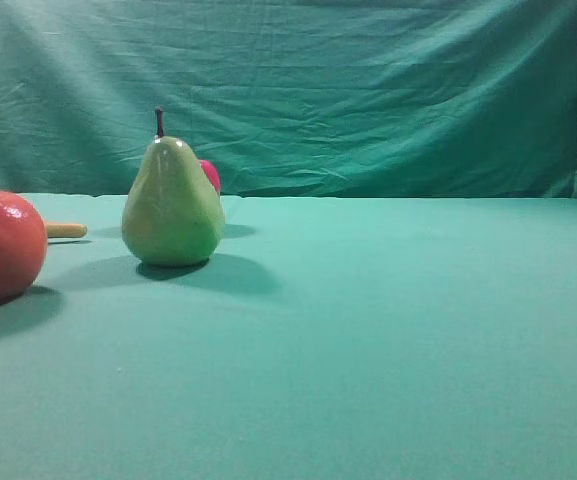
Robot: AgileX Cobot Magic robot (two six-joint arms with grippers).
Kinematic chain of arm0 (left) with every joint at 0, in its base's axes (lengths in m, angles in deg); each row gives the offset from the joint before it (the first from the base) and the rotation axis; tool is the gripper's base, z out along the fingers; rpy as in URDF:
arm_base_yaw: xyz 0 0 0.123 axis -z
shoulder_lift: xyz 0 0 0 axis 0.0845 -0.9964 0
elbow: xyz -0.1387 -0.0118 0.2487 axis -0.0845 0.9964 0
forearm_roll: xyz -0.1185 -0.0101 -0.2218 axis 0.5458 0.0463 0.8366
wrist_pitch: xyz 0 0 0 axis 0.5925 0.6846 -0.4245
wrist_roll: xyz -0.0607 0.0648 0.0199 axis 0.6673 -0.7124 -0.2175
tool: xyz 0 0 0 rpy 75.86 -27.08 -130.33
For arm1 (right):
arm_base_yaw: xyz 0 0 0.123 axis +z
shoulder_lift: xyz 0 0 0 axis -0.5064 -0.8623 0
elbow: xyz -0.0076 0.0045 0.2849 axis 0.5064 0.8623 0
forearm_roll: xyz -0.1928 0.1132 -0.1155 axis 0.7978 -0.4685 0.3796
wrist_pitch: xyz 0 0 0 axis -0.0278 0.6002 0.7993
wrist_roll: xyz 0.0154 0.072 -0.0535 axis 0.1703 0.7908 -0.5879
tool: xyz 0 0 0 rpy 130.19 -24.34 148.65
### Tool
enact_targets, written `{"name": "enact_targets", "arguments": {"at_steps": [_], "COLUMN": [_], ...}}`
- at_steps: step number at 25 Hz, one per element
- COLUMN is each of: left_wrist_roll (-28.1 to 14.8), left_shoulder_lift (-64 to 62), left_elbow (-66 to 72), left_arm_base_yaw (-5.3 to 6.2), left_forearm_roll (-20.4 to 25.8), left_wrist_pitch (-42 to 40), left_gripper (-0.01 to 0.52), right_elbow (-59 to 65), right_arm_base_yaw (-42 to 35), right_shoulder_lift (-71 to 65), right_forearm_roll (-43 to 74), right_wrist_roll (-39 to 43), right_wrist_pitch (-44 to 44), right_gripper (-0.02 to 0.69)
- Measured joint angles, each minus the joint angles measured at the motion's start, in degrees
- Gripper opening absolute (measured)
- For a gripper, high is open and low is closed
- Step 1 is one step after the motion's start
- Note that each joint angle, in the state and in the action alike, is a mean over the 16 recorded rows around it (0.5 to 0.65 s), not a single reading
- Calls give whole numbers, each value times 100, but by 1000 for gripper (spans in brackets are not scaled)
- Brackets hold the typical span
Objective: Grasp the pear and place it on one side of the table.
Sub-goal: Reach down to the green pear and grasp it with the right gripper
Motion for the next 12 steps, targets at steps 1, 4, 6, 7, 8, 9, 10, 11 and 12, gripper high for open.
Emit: {"name": "enact_targets", "arguments": {"at_steps": [1,4,6,7,8,9,10,11,12], "left_wrist_roll": [0,0,0,0,0,0,0,0,0], "left_shoulder_lift": [0,0,0,0,0,0,0,0,0], "left_elbow": [0,0,0,0,0,0,0,0,0], "left_arm_base_yaw": [0,0,0,0,0,0,0,0,0], "left_forearm_roll": [0,0,0,0,0,0,0,0,0], "left_wrist_pitch": [0,0,0,0,0,0,0,0,0], "left_gripper": [0,0,0,0,0,0,0,0,0], "right_elbow": [0,0,0,0,0,0,0,0,0], "right_arm_base_yaw": [0,0,0,0,0,0,0,0,0], "right_shoulder_lift": [0,0,0,0,0,0,0,0,0], "right_forearm_roll": [0,0,0,0,0,0,0,0,0], "right_wrist_roll": [0,0,0,0,0,0,0,0,0], "right_wrist_pitch": [0,0,0,0,0,0,0,0,0], "right_gripper": [0,0,0,0,0,0,0,0,0]}}
